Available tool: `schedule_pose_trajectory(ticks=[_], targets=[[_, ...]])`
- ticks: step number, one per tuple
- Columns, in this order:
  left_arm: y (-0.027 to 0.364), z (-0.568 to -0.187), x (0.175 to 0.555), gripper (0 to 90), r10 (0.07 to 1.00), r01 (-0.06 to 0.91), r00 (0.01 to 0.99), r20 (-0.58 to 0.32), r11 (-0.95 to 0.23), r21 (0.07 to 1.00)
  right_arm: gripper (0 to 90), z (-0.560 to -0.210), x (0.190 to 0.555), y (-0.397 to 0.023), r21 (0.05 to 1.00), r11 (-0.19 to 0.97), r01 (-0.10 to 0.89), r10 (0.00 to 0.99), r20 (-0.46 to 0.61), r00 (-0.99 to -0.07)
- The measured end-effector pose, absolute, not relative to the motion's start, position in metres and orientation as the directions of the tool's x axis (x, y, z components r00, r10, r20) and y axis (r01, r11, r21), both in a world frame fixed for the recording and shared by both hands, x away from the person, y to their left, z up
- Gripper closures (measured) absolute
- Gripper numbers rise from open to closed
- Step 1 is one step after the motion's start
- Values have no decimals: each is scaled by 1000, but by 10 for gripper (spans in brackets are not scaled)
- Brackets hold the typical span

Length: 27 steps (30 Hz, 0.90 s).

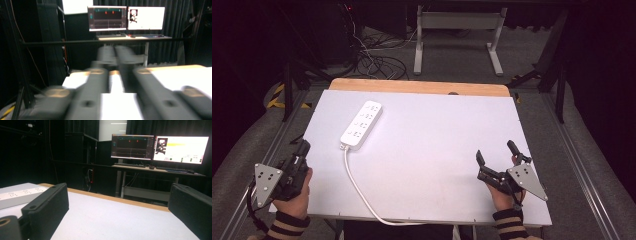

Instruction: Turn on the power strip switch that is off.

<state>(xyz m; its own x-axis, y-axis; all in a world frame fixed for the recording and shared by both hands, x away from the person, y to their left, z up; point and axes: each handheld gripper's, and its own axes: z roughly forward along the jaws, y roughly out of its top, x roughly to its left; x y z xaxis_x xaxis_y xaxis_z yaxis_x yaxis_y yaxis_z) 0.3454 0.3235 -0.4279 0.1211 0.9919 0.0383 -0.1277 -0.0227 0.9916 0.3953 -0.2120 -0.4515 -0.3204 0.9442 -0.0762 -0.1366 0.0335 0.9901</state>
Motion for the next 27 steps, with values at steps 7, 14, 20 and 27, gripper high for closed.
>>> schedule_pose_trajectory(ticks=[7, 14, 20, 27], targets=[[321, -429, 354, 57, 994, -78, 100, 46, -39, 996, 39, -452, 396, -212, 990, 37, -139, 943, -81, -322], [320, -429, 355, 16, 993, -80, 109, 54, -45, 996, 39, -452, 396, -212, 990, 38, -138, 944, -81, -321], [321, -429, 357, 15, 992, -70, 123, 42, -34, 997, 38, -452, 396, -211, 989, 43, -139, 943, -86, -321], [322, -429, 357, 15, 992, -66, 119, 35, -27, 997, 25, -452, 396, -211, 989, 48, -138, 942, -91, -323]])
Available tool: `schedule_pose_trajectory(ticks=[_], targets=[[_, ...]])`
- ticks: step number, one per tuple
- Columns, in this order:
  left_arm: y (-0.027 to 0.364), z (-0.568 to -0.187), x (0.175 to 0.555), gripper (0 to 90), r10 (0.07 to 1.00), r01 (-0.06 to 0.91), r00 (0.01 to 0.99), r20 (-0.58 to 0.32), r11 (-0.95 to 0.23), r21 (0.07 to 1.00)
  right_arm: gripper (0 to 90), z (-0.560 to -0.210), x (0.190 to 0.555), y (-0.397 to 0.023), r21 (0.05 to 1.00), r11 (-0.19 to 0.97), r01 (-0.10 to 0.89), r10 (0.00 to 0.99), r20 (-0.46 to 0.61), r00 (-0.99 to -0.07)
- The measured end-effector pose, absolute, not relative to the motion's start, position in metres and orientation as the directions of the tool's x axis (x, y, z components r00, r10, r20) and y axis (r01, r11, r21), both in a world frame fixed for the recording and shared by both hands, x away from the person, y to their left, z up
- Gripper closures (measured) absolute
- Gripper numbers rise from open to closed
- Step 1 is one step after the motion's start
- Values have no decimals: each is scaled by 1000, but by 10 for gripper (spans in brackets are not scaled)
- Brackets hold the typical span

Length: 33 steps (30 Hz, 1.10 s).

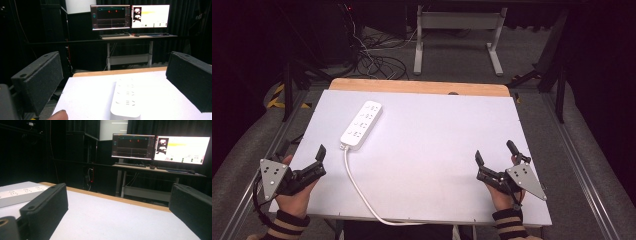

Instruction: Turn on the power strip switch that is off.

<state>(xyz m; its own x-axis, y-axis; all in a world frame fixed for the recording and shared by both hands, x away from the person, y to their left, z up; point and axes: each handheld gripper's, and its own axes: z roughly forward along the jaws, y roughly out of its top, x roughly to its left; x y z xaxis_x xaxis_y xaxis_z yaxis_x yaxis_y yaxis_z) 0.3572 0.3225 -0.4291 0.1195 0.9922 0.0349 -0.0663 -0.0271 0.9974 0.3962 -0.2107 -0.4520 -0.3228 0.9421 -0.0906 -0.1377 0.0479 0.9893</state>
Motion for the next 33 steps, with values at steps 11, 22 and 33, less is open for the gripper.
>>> schedule_pose_trajectory(ticks=[11, 22, 33], targets=[[325, -430, 360, 17, 993, -47, 113, 36, -31, 998, 23, -452, 396, -210, 990, 51, -132, 942, -91, -324], [325, -430, 361, 17, 994, -43, 108, 29, -25, 999, 24, -452, 397, -209, 990, 57, -133, 941, -98, -325], [325, -432, 363, 17, 994, -46, 105, 37, -33, 998, 25, -452, 396, -209, 989, 54, -135, 942, -95, -323]])
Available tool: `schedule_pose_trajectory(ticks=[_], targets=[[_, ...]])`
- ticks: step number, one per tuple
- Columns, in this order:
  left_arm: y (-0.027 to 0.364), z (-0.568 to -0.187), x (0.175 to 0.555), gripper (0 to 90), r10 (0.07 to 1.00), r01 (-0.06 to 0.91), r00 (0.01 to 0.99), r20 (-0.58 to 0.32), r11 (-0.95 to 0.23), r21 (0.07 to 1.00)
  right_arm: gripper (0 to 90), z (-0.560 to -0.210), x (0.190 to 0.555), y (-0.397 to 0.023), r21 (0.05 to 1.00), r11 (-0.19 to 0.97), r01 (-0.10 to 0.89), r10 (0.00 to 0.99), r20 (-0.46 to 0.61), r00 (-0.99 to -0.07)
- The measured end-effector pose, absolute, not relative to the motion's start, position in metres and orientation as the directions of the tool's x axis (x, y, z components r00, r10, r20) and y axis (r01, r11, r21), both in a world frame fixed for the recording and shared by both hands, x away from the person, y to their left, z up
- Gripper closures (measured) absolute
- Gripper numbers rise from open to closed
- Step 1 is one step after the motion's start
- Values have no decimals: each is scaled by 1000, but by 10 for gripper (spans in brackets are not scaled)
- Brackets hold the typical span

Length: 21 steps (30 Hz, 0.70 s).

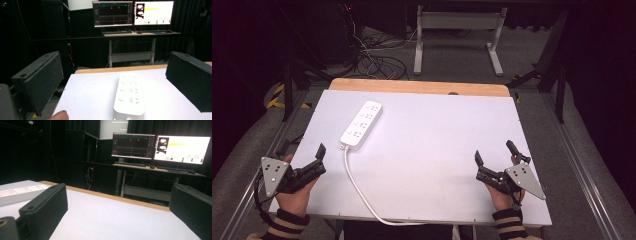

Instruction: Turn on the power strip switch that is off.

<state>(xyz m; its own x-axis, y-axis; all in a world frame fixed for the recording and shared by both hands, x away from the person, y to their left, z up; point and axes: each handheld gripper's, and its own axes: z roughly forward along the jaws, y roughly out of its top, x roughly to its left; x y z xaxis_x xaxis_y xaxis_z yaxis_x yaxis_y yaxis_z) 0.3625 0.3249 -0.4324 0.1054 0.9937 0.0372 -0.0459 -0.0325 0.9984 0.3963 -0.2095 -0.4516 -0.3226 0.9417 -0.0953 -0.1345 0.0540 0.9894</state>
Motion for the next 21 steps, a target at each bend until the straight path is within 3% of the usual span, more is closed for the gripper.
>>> schedule_pose_trajectory(ticks=[21], targets=[[327, -434, 363, 20, 994, -33, 101, 33, -30, 999, 28, -451, 397, -208, 989, 60, -136, 939, -102, -327]])
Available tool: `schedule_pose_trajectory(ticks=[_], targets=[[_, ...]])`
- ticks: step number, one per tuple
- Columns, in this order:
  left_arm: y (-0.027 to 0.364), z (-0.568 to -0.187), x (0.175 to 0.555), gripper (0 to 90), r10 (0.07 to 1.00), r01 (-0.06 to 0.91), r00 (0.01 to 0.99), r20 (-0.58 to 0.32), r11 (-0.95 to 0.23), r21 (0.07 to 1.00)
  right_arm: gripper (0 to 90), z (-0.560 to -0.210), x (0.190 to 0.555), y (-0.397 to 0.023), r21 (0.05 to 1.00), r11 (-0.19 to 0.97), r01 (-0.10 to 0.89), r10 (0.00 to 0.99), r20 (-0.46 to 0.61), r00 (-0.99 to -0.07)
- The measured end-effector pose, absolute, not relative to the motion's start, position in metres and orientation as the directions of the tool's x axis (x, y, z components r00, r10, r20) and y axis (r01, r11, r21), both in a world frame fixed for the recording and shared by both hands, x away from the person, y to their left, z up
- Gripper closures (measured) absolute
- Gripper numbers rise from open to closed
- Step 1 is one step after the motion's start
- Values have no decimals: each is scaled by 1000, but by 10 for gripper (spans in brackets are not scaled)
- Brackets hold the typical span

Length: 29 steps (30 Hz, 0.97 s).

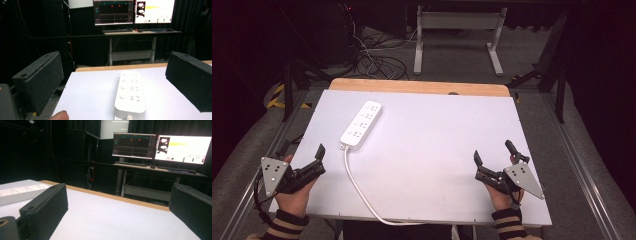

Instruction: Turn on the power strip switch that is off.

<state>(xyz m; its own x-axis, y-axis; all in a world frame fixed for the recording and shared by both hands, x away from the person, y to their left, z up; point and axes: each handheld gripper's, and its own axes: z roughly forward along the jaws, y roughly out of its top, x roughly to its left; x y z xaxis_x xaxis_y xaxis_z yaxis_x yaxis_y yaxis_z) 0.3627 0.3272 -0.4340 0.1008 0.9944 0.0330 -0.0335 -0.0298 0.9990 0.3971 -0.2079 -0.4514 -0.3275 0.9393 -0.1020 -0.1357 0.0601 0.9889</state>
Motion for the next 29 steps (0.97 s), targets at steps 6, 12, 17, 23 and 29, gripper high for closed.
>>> schedule_pose_trajectory(ticks=[6, 12, 17, 23, 29], targets=[[328, -434, 363, 20, 994, -31, 103, 30, -26, 999, 28, -452, 397, -208, 989, 62, -135, 939, -103, -327], [329, -434, 365, 20, 995, -26, 100, 18, -15, 1000, 27, -452, 396, -209, 990, 59, -129, 942, -98, -322], [329, -434, 365, 21, 995, -24, 102, 8, -6, 1000, 28, -452, 396, -209, 990, 59, -131, 942, -98, -320], [329, -434, 365, 22, 995, -21, 102, 9, -7, 1000, 28, -452, 396, -209, 990, 59, -129, 942, -99, -322], [330, -435, 367, 23, 995, -16, 101, 11, -9, 1000, 28, -452, 397, -209, 990, 59, -130, 941, -99, -324]])
